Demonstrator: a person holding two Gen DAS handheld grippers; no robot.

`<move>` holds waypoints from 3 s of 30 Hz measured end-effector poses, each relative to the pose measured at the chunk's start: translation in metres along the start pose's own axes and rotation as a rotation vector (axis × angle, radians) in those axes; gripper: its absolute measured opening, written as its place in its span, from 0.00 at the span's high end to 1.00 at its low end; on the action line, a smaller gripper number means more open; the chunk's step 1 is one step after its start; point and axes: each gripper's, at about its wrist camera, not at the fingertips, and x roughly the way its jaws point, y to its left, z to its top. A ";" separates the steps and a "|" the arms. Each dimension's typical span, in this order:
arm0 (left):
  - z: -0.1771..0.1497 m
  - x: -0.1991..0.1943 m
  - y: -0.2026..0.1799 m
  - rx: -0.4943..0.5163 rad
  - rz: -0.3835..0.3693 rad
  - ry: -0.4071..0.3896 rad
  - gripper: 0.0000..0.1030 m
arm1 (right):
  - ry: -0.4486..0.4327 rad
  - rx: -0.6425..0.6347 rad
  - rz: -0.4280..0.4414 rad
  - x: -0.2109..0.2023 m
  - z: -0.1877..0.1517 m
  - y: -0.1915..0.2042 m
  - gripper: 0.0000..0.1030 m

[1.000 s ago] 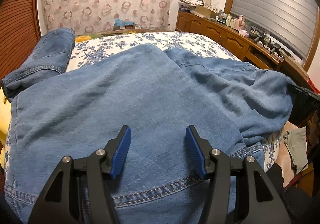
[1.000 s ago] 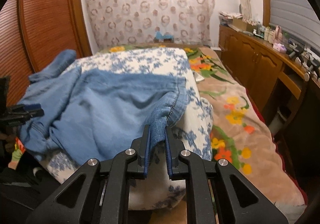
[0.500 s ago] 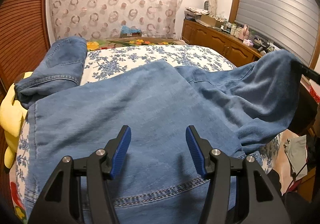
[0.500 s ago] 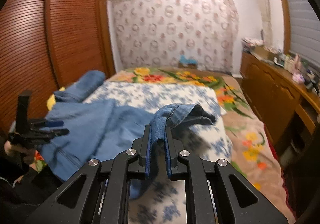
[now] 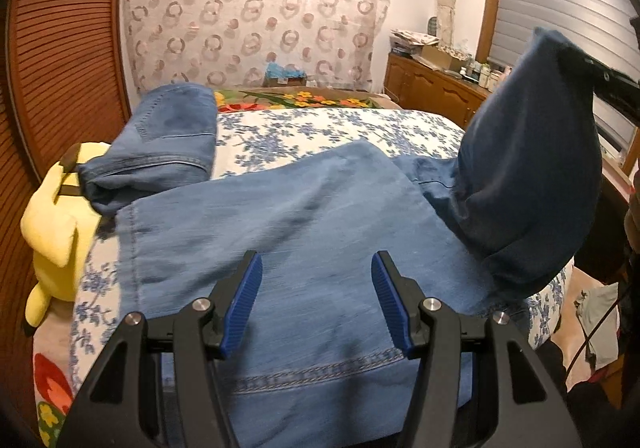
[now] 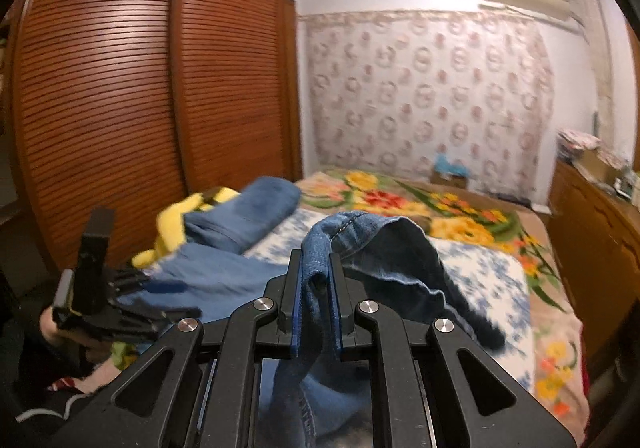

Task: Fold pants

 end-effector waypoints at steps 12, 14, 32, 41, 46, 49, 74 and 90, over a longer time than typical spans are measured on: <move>-0.012 -0.018 0.041 -0.068 0.047 -0.018 0.45 | 0.040 -0.076 0.154 0.056 0.016 0.069 0.91; -0.014 -0.019 0.045 -0.077 0.053 -0.019 0.45 | 0.052 -0.075 0.167 0.064 0.016 0.076 0.91; -0.018 -0.017 0.053 -0.093 0.031 -0.029 0.45 | 0.101 -0.084 0.085 0.075 0.000 0.062 0.66; -0.025 -0.007 0.038 -0.066 0.004 0.009 0.45 | 0.186 -0.003 0.036 0.095 -0.029 0.032 0.60; -0.028 -0.010 0.035 -0.062 -0.004 0.010 0.45 | 0.243 0.024 0.017 0.109 -0.047 0.023 0.56; -0.030 -0.013 0.035 -0.059 -0.021 0.004 0.45 | 0.289 0.042 0.025 0.120 -0.059 0.020 0.56; -0.023 -0.027 0.026 0.016 -0.094 -0.081 0.96 | 0.303 -0.012 0.073 0.118 -0.038 0.024 1.00; -0.018 -0.100 0.031 -0.009 -0.134 -0.176 0.97 | 0.156 -0.103 0.149 0.143 0.097 0.086 1.00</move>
